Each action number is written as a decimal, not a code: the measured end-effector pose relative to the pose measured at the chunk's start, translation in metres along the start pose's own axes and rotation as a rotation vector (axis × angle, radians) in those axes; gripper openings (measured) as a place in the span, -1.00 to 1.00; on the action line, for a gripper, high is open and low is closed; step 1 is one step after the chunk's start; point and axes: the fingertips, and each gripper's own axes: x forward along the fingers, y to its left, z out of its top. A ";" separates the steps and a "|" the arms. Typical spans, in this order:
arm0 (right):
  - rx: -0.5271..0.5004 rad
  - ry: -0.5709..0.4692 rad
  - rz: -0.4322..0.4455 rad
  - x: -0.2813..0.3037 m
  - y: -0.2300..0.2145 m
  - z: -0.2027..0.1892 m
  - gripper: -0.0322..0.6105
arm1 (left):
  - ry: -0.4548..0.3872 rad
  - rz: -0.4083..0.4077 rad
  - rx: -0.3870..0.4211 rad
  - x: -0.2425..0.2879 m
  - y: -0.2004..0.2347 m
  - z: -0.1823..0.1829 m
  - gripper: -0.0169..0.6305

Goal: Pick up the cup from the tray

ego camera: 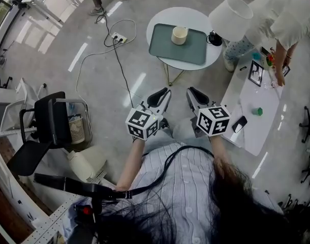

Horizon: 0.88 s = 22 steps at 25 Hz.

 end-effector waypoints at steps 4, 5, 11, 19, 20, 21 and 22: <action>0.012 0.012 -0.003 0.009 -0.012 -0.002 -0.72 | 0.011 0.004 -0.012 0.015 0.008 -0.004 -0.80; 0.015 0.014 -0.001 0.012 -0.016 -0.001 -0.72 | 0.013 0.009 -0.010 0.019 0.010 -0.003 -0.80; 0.021 0.017 0.014 0.039 -0.038 0.017 -0.72 | 0.016 0.020 -0.015 0.047 0.033 0.010 -0.79; 0.014 0.042 0.053 0.093 -0.087 0.053 -0.72 | 0.019 0.062 -0.012 0.114 0.071 0.030 -0.79; 0.011 0.048 0.059 0.099 -0.092 0.057 -0.72 | 0.024 0.069 -0.013 0.123 0.076 0.031 -0.79; 0.007 0.056 0.063 0.105 -0.098 0.061 -0.72 | 0.032 0.078 -0.011 0.130 0.081 0.032 -0.79; 0.004 0.065 0.066 0.110 -0.103 0.064 -0.72 | 0.043 0.087 -0.007 0.138 0.086 0.032 -0.79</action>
